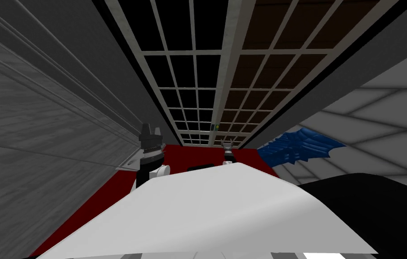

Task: Pull the door open

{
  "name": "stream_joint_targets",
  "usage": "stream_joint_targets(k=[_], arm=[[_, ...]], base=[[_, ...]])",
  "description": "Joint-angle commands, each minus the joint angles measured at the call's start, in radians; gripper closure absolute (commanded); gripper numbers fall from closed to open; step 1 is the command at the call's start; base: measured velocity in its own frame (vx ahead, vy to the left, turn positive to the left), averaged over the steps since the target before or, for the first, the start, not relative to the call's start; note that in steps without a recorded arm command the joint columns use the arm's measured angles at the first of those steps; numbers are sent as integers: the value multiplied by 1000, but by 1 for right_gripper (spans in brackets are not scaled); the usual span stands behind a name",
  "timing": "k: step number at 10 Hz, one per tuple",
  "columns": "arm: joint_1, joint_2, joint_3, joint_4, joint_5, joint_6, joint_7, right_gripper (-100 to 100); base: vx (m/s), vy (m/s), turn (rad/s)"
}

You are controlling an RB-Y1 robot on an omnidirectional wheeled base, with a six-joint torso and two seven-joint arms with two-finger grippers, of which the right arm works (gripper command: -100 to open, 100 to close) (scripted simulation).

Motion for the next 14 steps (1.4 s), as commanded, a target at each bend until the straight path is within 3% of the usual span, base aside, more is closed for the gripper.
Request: stream_joint_targets(k=[1, 14], arm=[[-2, -4, 6, 28, -27, -7, -37, -100], [-56, -40, 53, 306, -199, -103, -290, -100]], base=[[95, -29, 148], [99, -38, 127]])
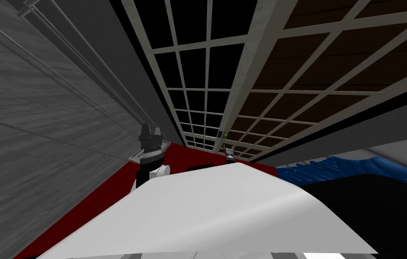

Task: Pull the door open

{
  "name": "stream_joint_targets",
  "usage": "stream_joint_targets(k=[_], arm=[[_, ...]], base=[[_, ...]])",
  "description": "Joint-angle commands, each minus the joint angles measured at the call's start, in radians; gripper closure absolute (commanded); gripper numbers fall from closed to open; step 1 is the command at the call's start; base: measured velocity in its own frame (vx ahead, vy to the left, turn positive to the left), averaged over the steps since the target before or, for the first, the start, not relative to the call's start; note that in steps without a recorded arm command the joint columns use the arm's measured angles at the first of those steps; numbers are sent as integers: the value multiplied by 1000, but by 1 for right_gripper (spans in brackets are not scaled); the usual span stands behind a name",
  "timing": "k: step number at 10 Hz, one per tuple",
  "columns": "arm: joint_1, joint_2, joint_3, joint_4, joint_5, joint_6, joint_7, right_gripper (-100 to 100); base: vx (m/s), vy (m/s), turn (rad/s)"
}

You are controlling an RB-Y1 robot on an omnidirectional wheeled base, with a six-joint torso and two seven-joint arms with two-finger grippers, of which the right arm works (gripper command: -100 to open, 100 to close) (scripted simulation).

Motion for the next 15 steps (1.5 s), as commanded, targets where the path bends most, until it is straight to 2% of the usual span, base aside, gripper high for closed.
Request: stream_joint_targets(k=[1, 2, 3, 4, 6, 9, 10, 11, 13, 15], arm=[[-6, -5, 5, 29, -23, -9, -32, -100], [-11, -8, 7, 46, -34, -15, -48, -100], [-13, -5, 7, 45, -25, -16, -38, -100], [5, -10, 4, 59, -30, -17, -46, -100], [22, -15, -1, 72, -34, -18, -49, -100], [65, -33, -16, 109, -45, -20, -62, -100], [65, -33, -16, 109, -45, -20, -62, -100], [95, -47, -29, 137, -54, -21, -73, -100], [105, -53, -34, 148, -57, -22, -77, -100], [130, -68, -46, 174, -66, -23, -88, -100]], base=[[131, -71, 124], [148, -110, 128], [69, -57, 32], [-77, 15, -71], [-136, 26, -74], [-186, 31, -87], [-134, 25, -35], [-146, 13, -96], [-135, 26, -73], [-76, 9, -63]])
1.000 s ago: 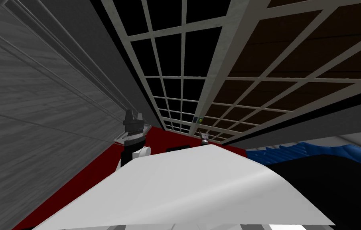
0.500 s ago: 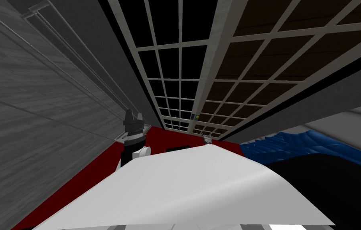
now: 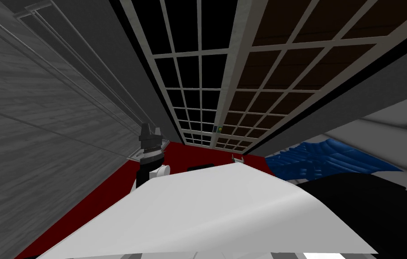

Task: Pull the door open

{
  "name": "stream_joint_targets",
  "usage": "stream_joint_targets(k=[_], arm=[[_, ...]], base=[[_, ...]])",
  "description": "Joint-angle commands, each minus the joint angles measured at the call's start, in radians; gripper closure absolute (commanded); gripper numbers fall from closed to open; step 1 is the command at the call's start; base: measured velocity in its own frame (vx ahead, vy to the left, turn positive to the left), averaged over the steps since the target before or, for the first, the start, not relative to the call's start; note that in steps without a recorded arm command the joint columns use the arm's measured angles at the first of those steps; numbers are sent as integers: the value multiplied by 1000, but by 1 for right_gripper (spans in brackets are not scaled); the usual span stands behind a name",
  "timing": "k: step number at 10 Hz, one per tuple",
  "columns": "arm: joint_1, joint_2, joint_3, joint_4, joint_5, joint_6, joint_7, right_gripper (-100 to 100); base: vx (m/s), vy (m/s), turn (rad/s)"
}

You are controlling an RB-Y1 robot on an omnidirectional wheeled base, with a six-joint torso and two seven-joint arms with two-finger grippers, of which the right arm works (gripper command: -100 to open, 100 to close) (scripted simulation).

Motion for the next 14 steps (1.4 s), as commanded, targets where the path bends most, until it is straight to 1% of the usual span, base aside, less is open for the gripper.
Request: stream_joint_targets(k=[1, 2, 3, 4, 5, 6, 8, 10, 14], arm=[[29, -19, -13, 26, -9, -3, -16, -100], [43, -30, -22, 45, -15, -5, -26, -100], [51, -39, -28, 58, -19, -6, -33, -100], [59, -52, -37, 76, -25, -8, -45, -100], [55, -68, -45, 94, -29, -11, -64, -100], [51, -69, -45, 94, -29, -11, -66, -100], [34, -74, -45, 94, -29, -13, -75, -100], [9, -76, -41, 88, -26, -14, -83, -100], [-47, -73, -29, 67, -17, -16, -92, -100]], base=[[-111, 20, -100], [-134, 17, -90], [-95, 5, -48], [-28, -1, -35], [81, 5, 38], [127, 0, 51], [174, -38, 73], [218, -5, 93], [199, -38, 100]])
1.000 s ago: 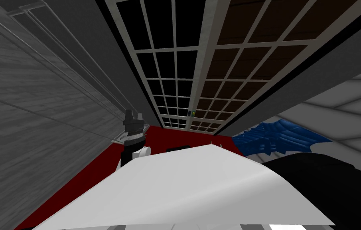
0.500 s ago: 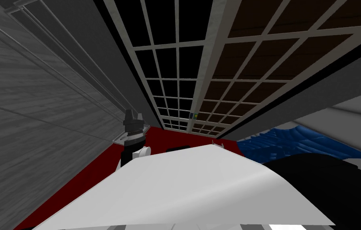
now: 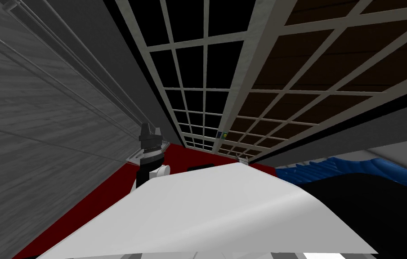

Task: Pull the door open

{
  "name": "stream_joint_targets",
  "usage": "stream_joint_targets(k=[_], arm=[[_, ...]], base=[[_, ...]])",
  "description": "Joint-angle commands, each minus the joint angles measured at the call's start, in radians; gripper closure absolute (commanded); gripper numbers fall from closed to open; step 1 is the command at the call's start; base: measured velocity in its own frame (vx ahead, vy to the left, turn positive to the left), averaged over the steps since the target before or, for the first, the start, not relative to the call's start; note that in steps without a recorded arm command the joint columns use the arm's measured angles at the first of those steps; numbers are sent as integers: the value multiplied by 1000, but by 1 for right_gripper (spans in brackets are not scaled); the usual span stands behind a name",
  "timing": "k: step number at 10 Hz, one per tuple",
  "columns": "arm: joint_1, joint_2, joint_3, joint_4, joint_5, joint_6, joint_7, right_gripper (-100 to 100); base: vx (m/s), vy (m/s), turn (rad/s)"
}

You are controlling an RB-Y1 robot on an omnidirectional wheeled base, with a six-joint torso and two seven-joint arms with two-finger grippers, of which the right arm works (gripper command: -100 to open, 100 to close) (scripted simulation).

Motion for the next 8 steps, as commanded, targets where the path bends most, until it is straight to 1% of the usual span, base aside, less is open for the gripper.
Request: stream_joint_targets(k=[1, 2, 5, 8], arm=[[3, -2, -3, -35, -3, 15, 9, -100], [-21, 1, 3, -46, 2, 14, 6, -100], [-65, 7, 15, -68, 10, 13, 3, -100], [-106, 14, 26, -89, 18, 12, 1, -100]], base=[[135, -33, 57], [159, -23, 113], [214, -26, 128], [197, -22, 99]])
